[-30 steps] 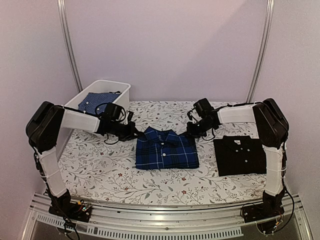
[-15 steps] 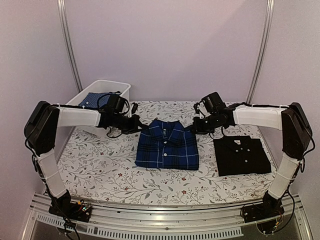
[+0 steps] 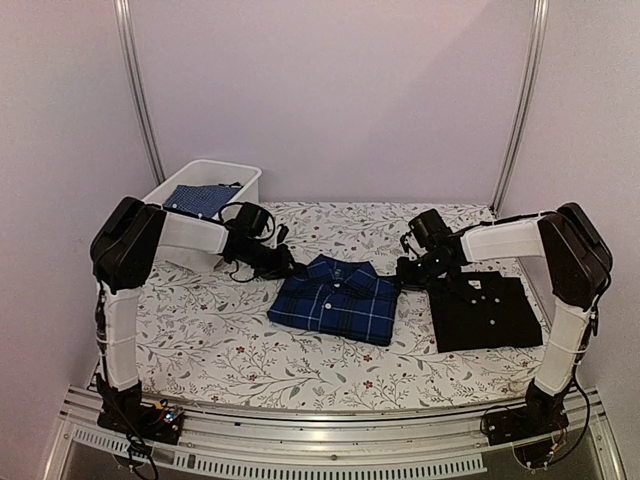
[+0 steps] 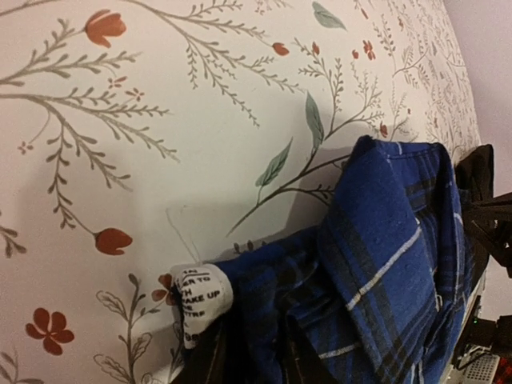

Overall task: Fold and stack the long sleeve shirts
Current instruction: Smooth out the square-folded shirt at the center of the board.

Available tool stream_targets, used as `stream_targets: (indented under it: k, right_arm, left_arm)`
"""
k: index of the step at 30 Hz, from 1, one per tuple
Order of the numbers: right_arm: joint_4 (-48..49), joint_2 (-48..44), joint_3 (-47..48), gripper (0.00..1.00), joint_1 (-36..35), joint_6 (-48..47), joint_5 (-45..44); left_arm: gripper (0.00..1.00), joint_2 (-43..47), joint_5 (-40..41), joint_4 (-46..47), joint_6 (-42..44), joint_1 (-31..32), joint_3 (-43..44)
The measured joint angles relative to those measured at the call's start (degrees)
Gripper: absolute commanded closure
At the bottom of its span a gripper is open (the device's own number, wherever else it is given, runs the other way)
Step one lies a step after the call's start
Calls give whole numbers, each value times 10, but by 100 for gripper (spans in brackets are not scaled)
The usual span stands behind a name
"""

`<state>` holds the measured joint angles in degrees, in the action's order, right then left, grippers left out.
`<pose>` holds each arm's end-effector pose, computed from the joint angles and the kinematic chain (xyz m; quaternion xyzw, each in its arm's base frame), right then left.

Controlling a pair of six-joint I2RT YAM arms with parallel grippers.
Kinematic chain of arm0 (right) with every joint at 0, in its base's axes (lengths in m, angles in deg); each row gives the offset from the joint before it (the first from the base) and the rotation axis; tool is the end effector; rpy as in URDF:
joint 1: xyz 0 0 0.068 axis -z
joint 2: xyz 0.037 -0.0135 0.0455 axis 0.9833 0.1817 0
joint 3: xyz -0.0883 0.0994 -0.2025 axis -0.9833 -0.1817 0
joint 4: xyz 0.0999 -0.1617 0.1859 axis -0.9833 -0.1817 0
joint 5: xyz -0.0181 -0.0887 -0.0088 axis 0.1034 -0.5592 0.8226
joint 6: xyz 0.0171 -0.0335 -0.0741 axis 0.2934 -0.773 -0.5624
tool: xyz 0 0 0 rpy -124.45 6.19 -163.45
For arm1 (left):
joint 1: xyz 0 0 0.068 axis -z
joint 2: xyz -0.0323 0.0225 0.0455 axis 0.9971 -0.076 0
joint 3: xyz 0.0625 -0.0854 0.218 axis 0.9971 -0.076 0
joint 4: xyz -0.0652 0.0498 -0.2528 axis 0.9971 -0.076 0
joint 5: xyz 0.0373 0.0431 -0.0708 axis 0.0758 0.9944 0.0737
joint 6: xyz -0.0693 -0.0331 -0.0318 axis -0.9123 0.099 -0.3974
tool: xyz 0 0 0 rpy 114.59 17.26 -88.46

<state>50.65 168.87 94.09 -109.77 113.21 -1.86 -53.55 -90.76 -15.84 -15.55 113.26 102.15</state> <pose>0.3363 0.2059 0.0870 -0.0607 0.9597 0.1737 0.2122 0.3858 -0.2355 0.0620 0.0489 0.9283 -0.3236 0.1763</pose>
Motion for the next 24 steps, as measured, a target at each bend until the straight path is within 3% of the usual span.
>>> stream_targets:
  k: [7, 10, 16, 24]
  right_arm:
    - [8, -4, -16, 89, 0, 6, -8]
    - [13, -6, -34, 81, 0, 12, -8]
    - [35, 15, -27, 80, 4, 19, -2]
    - [43, 131, 126, 78, 22, -14, 14]
  left_arm:
    - [53, 15, 12, -14, 13, -9, 33]
    - [51, 40, 28, -24, 14, -10, 32]
    - [61, 114, 44, -27, 17, -6, 0]
    - [63, 158, 33, 1, -24, 19, -125]
